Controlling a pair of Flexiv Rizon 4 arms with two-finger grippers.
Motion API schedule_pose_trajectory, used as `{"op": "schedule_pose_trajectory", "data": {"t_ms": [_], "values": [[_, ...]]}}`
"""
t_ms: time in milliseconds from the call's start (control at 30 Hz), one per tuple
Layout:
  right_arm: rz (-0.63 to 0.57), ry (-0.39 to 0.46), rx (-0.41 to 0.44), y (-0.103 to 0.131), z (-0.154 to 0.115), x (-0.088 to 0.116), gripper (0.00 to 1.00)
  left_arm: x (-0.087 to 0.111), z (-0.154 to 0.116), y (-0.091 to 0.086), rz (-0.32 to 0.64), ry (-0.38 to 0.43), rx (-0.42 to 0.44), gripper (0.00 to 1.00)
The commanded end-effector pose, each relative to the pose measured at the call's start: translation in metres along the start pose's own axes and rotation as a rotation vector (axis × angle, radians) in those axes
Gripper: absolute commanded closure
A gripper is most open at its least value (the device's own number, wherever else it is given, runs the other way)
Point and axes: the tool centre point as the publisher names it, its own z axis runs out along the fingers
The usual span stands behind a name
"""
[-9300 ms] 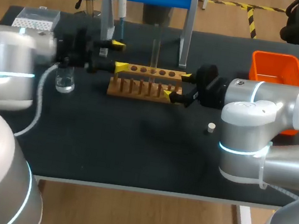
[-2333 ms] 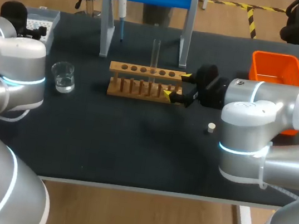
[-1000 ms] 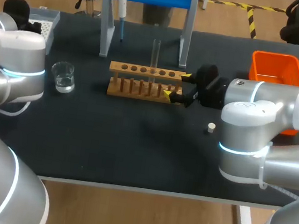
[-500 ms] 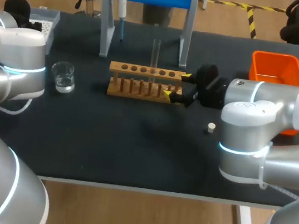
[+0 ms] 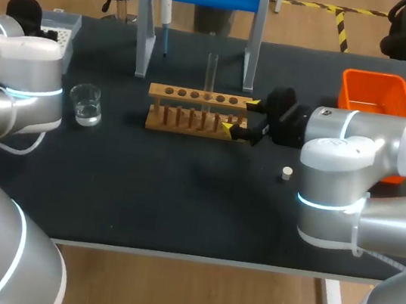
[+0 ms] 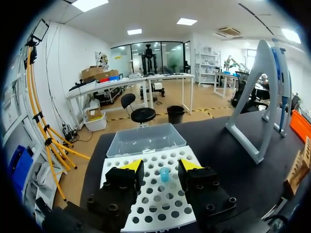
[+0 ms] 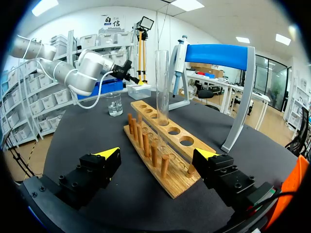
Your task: Invert the test tube, pick up the pipette, mount the tip to pipette, aspirate from beaker and dispense into the tube, eject the tip, return the pipette, and cap with the stopper.
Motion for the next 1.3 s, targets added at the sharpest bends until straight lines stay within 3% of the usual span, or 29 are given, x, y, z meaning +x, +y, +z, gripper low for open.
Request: {"op": "schedule_pose_trajectory", "data": {"t_ms": [33,633,700,733,767,1300], "values": [[-0.001,0.0,-0.001,-0.0006,-0.0001,0.0001,0.0,-0.0014,0.0031,0.0004,-0.001,0.003,-0.01,0.56],[-0.001,0.0,-0.001,-0.0006,-0.0001,0.0001,0.0,-0.002,0.0041,0.0008,0.002,0.006,-0.014,0.57],[-0.001,0.0,-0.001,-0.0006,-0.0001,0.0001,0.0,-0.0013,0.0043,0.0013,0.002,0.008,-0.014,0.64],[-0.001,0.0,-0.001,-0.0006,-0.0001,0.0001,0.0,-0.0008,0.0045,0.0015,0.002,0.009,-0.015,0.83],[-0.001,0.0,-0.001,-0.0006,-0.0001,0.0001,0.0,-0.0006,0.0046,0.0016,0.003,0.01,-0.015,0.95],[-0.001,0.0,-0.001,-0.0006,-0.0001,0.0001,0.0,0.0,0.0053,0.0022,0.002,0.01,-0.018,1.0]]}}
